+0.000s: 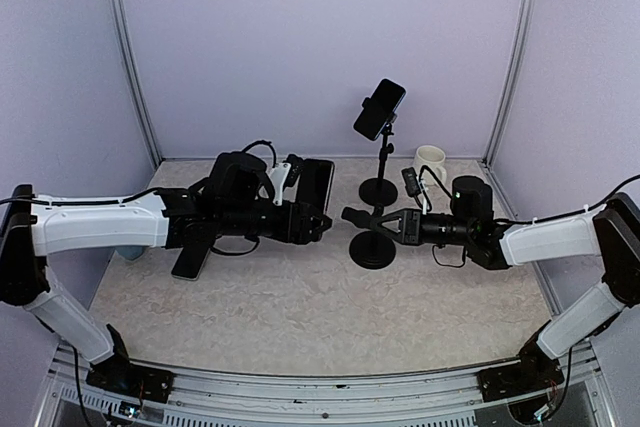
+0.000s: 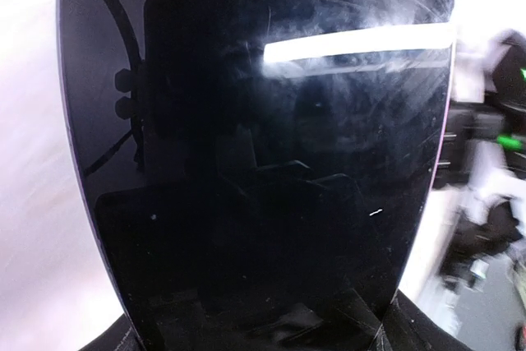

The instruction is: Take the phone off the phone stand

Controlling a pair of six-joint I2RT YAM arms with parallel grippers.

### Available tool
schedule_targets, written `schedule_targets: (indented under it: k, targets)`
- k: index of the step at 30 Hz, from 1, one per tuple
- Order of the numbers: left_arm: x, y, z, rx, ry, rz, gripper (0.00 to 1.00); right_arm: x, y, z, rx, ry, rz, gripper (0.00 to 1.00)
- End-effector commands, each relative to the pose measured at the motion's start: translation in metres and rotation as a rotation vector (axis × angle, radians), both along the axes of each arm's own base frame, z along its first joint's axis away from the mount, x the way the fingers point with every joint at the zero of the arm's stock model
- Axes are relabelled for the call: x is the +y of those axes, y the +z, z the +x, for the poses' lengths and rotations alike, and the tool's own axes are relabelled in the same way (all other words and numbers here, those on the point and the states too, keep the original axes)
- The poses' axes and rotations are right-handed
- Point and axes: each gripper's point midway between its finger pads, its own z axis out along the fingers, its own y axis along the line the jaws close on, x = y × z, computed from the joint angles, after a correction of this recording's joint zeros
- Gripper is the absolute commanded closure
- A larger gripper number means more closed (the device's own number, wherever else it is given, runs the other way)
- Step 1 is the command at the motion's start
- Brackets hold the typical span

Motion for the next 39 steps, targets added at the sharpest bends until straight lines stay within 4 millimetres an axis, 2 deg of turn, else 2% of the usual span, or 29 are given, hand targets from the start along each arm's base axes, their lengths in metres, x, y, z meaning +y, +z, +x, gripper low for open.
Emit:
schedule_targets:
  k: [1,5,8,14,19,25,30,36,39]
  targets:
    - [0.076,-0.062,0.017,0.148,0.274,0.211,0.84,-0.001,0.015,0.006,-0.069,-0.005,0.024,1.0]
    - [0.114,-0.099,0.023,0.249,0.384,0.307,0.83,-0.002,0.014,0.005,-0.073,-0.001,0.014,1.0]
    - [0.131,-0.121,0.028,0.29,0.44,0.377,0.83,0.0,0.014,0.005,-0.073,0.006,0.015,1.0]
    - [0.139,-0.154,0.031,0.359,0.469,0.432,0.83,0.0,0.016,0.006,-0.079,0.011,0.016,1.0]
    - [0.146,-0.174,0.03,0.386,0.493,0.496,0.82,0.0,0.017,0.005,-0.082,0.01,0.015,1.0]
    - [0.15,-0.189,0.028,0.413,0.512,0.534,0.79,0.0,0.017,0.005,-0.083,0.015,0.012,1.0]
    - [0.15,-0.191,0.028,0.41,0.523,0.558,0.7,0.001,0.017,0.005,-0.083,0.022,0.021,1.0]
    - [0.147,-0.192,0.024,0.405,0.522,0.575,0.46,0.002,0.02,0.005,-0.087,0.03,0.022,1.0]
    - [0.146,-0.192,0.021,0.404,0.515,0.585,0.39,0.002,0.023,0.005,-0.093,0.028,0.024,1.0]
